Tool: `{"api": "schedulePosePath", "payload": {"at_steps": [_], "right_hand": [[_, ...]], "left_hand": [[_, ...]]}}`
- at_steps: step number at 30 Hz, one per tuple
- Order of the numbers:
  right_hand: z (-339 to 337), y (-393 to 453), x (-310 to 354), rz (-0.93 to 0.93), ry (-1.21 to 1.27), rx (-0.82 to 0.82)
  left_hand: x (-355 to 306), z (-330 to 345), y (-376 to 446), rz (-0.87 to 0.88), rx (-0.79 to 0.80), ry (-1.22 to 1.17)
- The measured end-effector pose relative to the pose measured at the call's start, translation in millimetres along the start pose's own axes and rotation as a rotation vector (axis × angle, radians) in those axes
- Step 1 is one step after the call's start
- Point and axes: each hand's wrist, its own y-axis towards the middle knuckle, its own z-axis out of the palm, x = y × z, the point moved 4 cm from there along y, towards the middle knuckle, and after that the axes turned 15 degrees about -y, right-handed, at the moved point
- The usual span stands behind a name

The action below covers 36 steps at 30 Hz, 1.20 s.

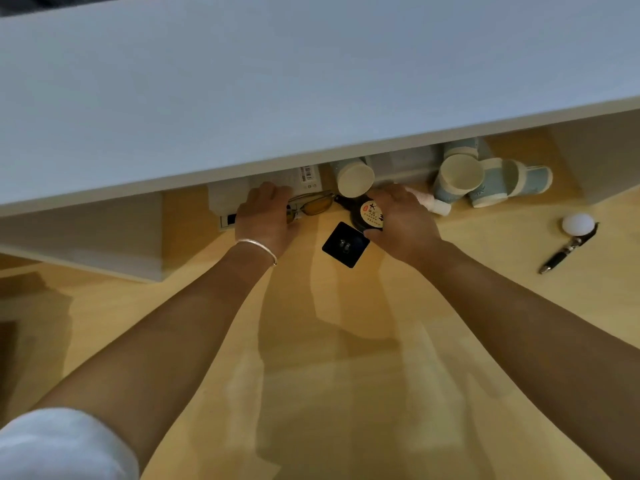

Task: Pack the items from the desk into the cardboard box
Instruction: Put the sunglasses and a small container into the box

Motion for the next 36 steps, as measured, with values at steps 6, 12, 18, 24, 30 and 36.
{"api": "schedulePosePath", "payload": {"at_steps": [6,12,18,24,30,36], "right_hand": [[11,4,6,0.013,-0.057,-0.006],[2,-27,8,0.094,-0.048,0.008],[-21,-71,34,0.079,0.018,-0.031],[-60,-99,122,-0.056,0.044,-0.09],[-95,-120,255,-0.293,0.096,-0.145],[-121,-145,399,-0.531,0.153,-0.22]], "left_hand": [[-1,14,-10,-0.087,0.033,-0.068],[2,6,-41,-0.151,0.029,-0.092],[19,-36,-106,-0.17,-0.019,-0.138],[59,-111,-196,-0.211,-0.194,-0.094],[109,-205,-300,-0.337,-0.407,-0.059],[168,-289,-412,-0.463,-0.612,-0.066]]}}
